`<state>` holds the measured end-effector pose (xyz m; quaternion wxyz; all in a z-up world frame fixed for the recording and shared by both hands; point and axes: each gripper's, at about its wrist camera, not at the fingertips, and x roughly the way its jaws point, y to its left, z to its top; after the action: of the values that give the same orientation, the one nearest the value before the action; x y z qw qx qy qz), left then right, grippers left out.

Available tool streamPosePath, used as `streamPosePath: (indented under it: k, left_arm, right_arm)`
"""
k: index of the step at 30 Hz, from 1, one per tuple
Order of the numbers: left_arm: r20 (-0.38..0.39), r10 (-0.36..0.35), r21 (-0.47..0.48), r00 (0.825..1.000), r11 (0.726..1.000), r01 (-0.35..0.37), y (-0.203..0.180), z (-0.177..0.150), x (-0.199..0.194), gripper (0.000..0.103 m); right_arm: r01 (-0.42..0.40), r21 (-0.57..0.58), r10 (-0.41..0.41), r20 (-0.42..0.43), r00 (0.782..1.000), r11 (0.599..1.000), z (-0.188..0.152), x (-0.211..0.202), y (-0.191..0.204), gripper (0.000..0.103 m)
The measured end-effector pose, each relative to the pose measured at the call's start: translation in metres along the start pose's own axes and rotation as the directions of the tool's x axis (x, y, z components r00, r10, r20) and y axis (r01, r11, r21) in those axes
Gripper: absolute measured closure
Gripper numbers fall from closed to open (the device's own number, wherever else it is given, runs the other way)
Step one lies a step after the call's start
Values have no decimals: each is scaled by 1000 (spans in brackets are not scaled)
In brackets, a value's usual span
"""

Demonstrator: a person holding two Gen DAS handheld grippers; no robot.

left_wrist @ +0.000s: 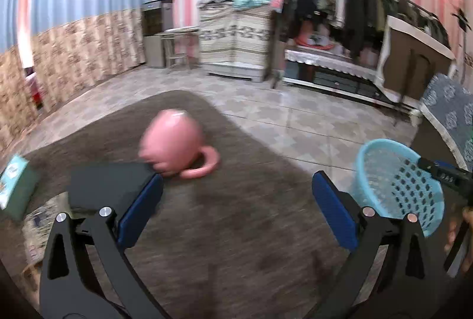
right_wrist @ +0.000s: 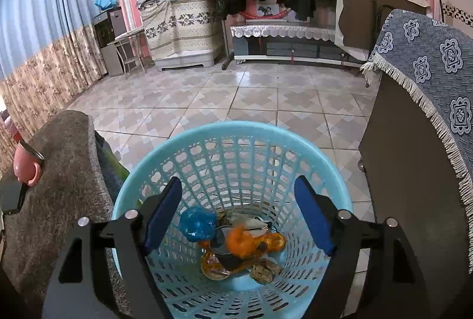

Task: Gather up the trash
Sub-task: 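Carry the blue bag and orange peel to the basket and open both grippers, then grasp the printed snack bag on the rug with the left gripper, then carry the printed snack bag over the light-blue basket with the left gripper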

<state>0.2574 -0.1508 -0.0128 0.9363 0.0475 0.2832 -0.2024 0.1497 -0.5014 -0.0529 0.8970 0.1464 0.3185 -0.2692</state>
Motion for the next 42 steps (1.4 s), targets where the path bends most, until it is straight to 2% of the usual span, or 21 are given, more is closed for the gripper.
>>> streamPosePath:
  k: [3, 6, 9, 13, 16, 20, 23, 24, 26, 29, 31, 32, 33, 34, 35, 37, 39, 42]
  left_arm:
    - [4, 79, -10, 997, 997, -79, 43, -12, -21, 6]
    - [-20, 164, -32, 986, 986, -164, 88, -25, -36, 6]
    - [-80, 215, -114, 973, 968, -223, 143, -47, -47, 6]
    - [-158, 282, -162, 946, 938, -306, 197, -73, -47, 6]
    - [-209, 299, -208, 931, 917, -341, 227, -84, -40, 6]
    - [-251, 277, -265, 928, 902, -341, 249, -88, -25, 6]
    - [-289, 259, -270, 922, 902, -338, 258, -88, -12, 6]
    - [-323, 241, -275, 915, 902, -334, 264, -89, -4, 6]
    - [-349, 203, -301, 915, 901, -314, 267, -88, 5, 8]
    - [-336, 180, -288, 925, 915, -283, 268, -84, 4, 20]
    - [-320, 163, -274, 933, 927, -256, 265, -81, 2, 39]
    - [-316, 158, -266, 936, 932, -247, 264, -79, 0, 55]
    - [-316, 160, -256, 935, 935, -247, 262, -76, 0, 81]
    - [-322, 166, -242, 932, 937, -250, 261, -72, -2, 94]
    - [-322, 163, -243, 932, 938, -248, 262, -70, -5, 99]
    - [-299, 158, -253, 941, 938, -237, 263, -62, -14, 99]
    - [-244, 161, -252, 956, 942, -223, 260, -50, -35, 100]
    - [-175, 168, -258, 970, 943, -210, 258, -33, -61, 100]
  right_arm:
    - [3, -12, -3, 25, 1000, 1000, 3, -8, 3, 17]
    - [-13, -37, 15, 61, 998, 999, 5, -22, 14, 13]
    - [-43, -69, 48, 69, 996, 997, 3, -29, 31, 13]
    - [-74, -109, 80, 52, 995, 991, -1, -30, 53, 13]
    - [-90, -154, 98, 42, 994, 984, -6, -32, 71, 13]
    - [-111, -177, 119, 35, 992, 978, -10, -35, 86, 13]
    - [-156, -162, 159, 10, 987, 974, -12, -33, 97, 13]
    - [-168, -163, 170, 2, 985, 972, -14, -33, 101, 13]
    - [-182, -183, 184, -5, 983, 966, -16, -34, 113, 13]
    - [-199, -229, 205, 0, 979, 953, -19, -42, 131, 13]
    - [-208, -252, 217, 8, 976, 945, -20, -47, 140, 13]
    - [-214, -267, 225, 12, 974, 940, -21, -50, 145, 13]
    - [-216, -278, 228, 12, 974, 936, -23, -52, 149, 13]
    - [-217, -284, 229, 12, 973, 934, -24, -53, 151, 13]
    - [-218, -293, 232, 11, 973, 931, -25, -55, 153, 13]
    - [-219, -301, 232, 11, 973, 928, -25, -56, 153, 13]
    - [-220, -296, 234, 12, 972, 929, -26, -57, 152, 13]
    - [-237, -270, 249, 11, 968, 933, -25, -59, 146, 13]
